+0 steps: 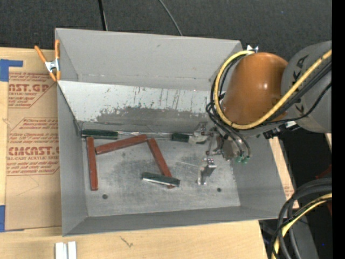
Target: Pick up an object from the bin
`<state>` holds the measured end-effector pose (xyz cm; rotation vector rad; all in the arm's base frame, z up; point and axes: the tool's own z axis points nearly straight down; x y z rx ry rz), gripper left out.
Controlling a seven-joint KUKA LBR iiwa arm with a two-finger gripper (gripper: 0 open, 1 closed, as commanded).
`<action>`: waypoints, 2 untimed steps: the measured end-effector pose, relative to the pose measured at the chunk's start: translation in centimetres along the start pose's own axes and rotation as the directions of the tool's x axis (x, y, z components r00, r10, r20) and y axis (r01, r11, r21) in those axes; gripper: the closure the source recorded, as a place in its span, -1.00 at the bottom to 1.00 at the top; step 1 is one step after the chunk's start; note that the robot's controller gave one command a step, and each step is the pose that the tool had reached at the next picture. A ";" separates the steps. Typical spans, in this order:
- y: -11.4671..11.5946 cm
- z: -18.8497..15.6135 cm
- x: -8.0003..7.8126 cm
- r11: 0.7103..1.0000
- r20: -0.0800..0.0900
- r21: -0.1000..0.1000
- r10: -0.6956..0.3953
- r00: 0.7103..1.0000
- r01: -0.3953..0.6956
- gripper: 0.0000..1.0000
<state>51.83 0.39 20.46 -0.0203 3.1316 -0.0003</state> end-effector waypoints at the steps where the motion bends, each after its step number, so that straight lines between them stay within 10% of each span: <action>1: 0.7 6.9 -0.2 0.997 -0.004 0.000 -0.077 0.997 0.077 -1.00; 2: 1.0 8.3 -0.4 0.995 -0.006 0.000 -0.096 0.995 0.096 -1.00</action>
Offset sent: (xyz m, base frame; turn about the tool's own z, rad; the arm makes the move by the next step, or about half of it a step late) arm 0.0167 0.0438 -0.1192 0.0435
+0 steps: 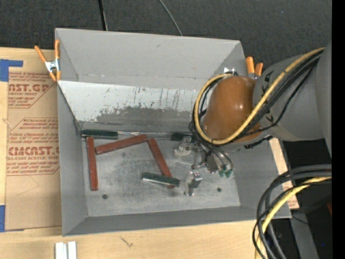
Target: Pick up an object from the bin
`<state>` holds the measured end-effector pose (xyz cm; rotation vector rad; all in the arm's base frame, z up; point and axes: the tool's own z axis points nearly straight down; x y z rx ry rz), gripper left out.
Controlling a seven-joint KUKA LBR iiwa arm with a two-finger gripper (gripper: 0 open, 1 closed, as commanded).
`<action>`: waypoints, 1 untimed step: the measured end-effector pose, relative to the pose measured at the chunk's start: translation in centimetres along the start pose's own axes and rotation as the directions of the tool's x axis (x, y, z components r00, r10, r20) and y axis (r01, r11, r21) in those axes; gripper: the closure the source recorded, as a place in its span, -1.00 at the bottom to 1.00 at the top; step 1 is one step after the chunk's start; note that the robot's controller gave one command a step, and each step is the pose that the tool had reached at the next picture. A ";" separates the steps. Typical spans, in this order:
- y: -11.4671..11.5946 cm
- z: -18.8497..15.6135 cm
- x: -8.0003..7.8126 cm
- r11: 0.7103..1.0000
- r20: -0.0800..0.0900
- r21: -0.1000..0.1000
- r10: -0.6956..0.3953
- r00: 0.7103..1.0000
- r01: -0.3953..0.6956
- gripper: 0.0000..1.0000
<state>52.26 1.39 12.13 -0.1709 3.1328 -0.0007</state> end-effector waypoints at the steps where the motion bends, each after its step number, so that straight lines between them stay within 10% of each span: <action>1: 3.4 -1.4 -0.4 0.999 -0.014 -0.001 -0.040 0.999 0.040 -1.00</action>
Offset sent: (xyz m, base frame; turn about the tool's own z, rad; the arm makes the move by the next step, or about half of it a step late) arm -0.0326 0.0262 -0.0513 -0.0184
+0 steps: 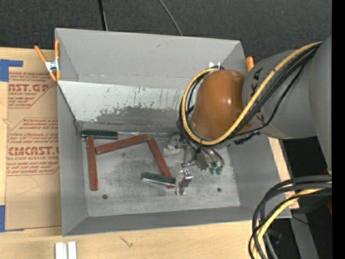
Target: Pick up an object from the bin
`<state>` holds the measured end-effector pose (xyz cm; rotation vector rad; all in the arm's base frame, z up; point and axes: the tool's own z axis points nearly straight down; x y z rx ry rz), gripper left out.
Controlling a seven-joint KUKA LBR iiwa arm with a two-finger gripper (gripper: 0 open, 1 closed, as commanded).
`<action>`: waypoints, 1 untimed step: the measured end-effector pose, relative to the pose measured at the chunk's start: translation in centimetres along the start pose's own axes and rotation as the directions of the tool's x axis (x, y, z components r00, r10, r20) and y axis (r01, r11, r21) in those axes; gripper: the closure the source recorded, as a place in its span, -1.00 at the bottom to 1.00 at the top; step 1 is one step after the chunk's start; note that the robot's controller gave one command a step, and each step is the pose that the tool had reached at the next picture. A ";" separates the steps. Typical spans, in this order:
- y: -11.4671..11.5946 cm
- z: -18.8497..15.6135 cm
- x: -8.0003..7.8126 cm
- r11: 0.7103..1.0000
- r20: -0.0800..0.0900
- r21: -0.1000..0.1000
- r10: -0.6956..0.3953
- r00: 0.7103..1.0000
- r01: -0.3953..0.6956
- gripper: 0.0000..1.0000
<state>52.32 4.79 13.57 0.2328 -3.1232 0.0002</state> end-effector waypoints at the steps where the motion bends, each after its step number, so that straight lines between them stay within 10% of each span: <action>1: -0.1 5.3 2.1 1.000 0.051 -0.002 0.021 0.998 -0.021 1.00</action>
Offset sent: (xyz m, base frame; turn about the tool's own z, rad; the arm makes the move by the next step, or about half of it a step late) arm 0.0000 0.0000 0.0000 0.0000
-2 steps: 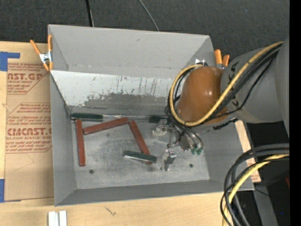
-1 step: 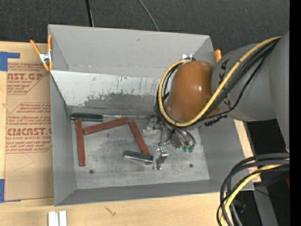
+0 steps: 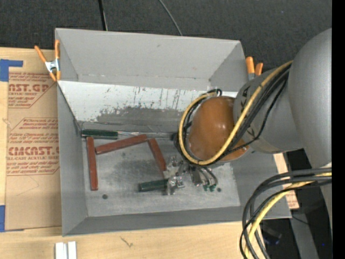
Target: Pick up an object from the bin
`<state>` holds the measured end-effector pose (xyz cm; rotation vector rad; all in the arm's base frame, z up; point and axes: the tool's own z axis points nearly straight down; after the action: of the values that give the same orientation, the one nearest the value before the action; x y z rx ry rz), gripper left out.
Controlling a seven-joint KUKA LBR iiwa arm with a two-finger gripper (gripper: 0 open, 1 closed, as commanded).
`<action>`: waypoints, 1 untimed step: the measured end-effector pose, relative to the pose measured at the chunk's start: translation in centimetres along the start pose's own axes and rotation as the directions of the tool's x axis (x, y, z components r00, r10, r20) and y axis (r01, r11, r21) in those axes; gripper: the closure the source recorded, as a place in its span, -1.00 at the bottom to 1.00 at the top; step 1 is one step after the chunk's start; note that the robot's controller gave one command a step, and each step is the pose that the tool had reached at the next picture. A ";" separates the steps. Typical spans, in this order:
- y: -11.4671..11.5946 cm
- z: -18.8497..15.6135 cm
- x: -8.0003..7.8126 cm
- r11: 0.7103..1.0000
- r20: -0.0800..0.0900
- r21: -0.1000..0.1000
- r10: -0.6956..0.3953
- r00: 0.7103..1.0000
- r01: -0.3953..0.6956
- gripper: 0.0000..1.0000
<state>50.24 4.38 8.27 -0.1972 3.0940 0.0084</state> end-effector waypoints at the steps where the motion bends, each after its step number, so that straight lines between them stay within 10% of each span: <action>1: 0.0 0.0 0.0 1.000 0.000 0.000 0.000 1.000 0.000 1.00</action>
Offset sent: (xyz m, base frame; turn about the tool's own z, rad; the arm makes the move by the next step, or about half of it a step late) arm -0.0042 0.0160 0.1727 0.0243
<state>50.23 4.37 8.28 -0.1971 3.0943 0.0084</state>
